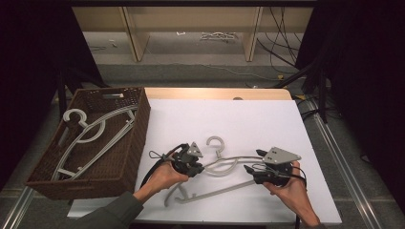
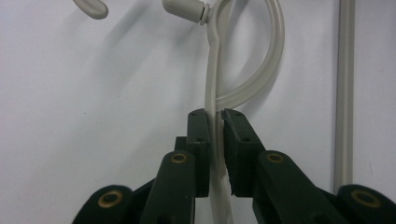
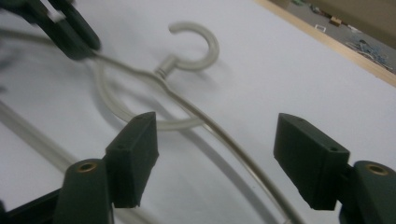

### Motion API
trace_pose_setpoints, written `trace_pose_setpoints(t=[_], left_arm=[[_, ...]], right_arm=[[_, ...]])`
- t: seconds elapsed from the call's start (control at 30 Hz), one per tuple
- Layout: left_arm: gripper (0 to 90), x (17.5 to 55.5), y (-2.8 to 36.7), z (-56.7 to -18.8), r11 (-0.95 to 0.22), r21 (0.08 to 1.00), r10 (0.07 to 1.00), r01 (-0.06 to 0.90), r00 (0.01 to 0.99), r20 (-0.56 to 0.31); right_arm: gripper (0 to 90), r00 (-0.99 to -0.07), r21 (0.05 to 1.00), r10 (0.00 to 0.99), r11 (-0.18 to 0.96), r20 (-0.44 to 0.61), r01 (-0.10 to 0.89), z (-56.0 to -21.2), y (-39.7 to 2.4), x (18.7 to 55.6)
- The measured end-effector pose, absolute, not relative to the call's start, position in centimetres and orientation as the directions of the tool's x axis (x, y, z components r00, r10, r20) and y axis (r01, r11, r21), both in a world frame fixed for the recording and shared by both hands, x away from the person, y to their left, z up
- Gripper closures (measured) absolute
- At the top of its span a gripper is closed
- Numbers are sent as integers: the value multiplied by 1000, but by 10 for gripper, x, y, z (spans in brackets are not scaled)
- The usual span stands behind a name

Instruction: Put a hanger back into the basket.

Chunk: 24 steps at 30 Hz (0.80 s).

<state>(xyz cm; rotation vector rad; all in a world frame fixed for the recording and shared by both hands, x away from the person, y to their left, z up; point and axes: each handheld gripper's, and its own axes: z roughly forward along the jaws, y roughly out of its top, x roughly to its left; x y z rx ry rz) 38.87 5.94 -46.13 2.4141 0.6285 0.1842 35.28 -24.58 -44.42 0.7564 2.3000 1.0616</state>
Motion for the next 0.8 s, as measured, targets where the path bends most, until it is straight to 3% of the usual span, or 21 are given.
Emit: trace_pose_setpoints(t=[0.37, 0.5, 0.8], left_arm=[[813, 384, 66, -454, -710, 609, 449, 353, 893, 5], [813, 383, 68, -452, -711, 613, 442, 344, 897, 10], [813, 381, 69, -451, -697, 625, 447, 351, 894, -4]], right_arm=[[475, -788, 626, 514, 749, -341, 218, -465, -228, 385], [546, -795, 597, 493, 773, -354, 213, -468, -224, 390], [718, -826, 524, 357, 847, -436, 89, -471, -216, 393]])
